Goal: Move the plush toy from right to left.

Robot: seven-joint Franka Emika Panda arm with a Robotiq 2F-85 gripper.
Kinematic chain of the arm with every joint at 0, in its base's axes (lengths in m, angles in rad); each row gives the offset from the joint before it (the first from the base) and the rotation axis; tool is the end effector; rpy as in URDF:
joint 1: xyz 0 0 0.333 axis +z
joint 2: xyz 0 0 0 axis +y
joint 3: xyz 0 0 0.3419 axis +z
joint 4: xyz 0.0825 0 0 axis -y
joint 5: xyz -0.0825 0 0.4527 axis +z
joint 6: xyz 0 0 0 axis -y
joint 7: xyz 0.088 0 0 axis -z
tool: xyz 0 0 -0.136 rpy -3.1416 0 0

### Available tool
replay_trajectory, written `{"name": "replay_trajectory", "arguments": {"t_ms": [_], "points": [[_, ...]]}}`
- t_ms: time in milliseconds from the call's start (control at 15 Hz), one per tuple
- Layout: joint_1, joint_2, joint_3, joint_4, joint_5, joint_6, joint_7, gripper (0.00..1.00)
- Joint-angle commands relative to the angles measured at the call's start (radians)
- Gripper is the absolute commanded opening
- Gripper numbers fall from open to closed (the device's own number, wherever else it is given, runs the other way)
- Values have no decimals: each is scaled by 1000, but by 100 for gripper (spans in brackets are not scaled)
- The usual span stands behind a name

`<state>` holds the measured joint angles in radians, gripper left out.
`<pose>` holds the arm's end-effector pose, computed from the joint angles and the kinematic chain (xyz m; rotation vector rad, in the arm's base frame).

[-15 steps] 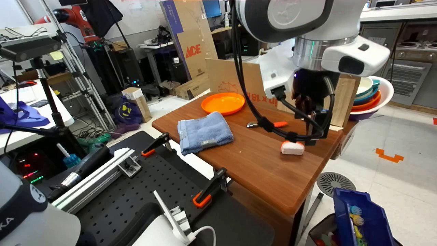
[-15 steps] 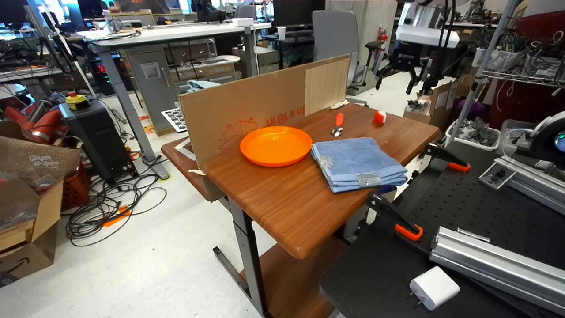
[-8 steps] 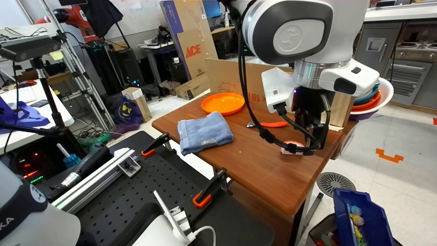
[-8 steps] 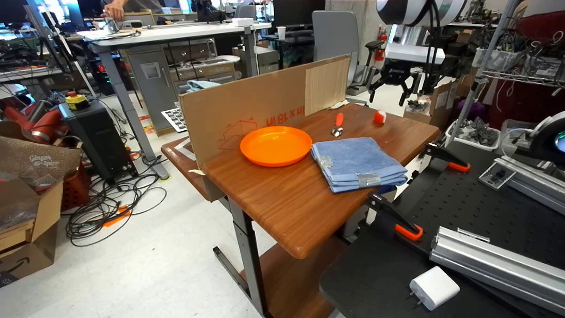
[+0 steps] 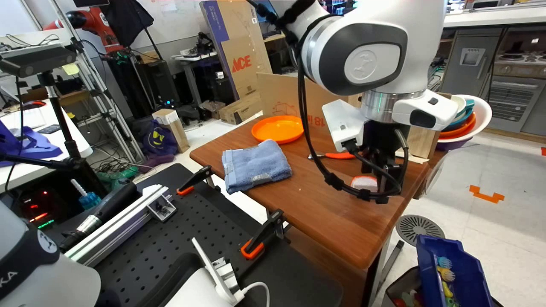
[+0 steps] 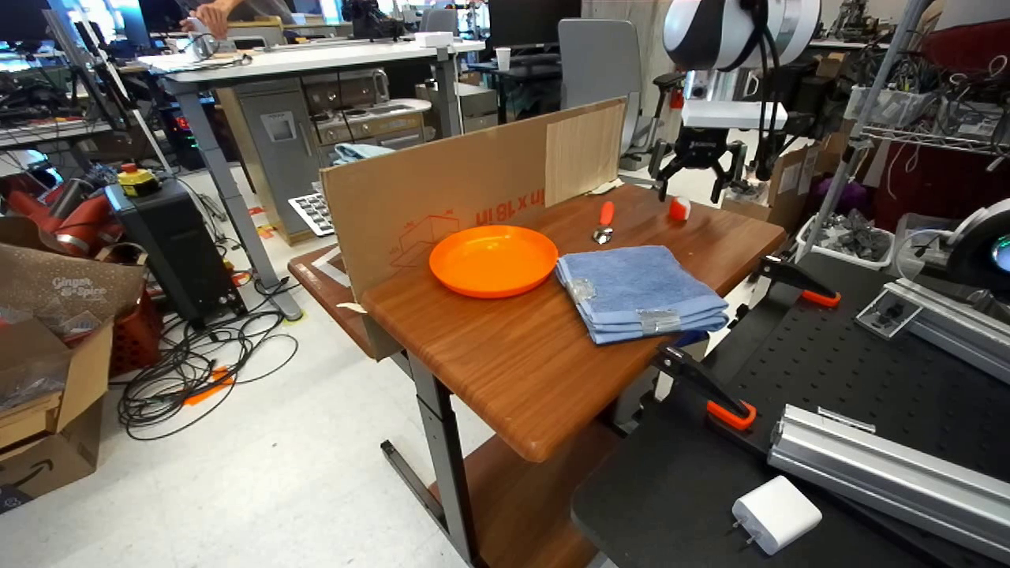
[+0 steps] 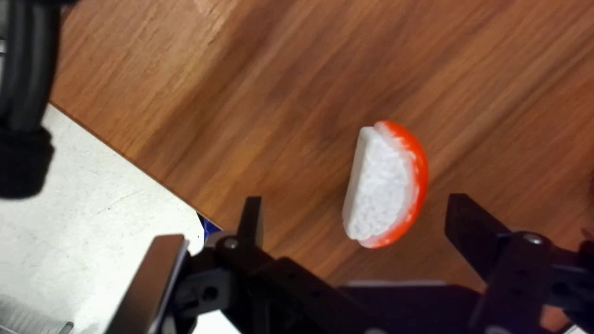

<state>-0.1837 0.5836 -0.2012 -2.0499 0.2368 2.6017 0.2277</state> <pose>0.5865 -0.2461 0.0862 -2.8931 1.1982 0.0163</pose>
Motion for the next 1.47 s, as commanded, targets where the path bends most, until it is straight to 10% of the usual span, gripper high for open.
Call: {"name": "replay_trajectory", "arguments": {"t_ms": [0,667,1400], "points": [[24,35,-22,32,-57,1,43,75],[4,19,8,42,-55,-4,22,8],[20,-268,57,-165,-40,14,-17,8]]}}
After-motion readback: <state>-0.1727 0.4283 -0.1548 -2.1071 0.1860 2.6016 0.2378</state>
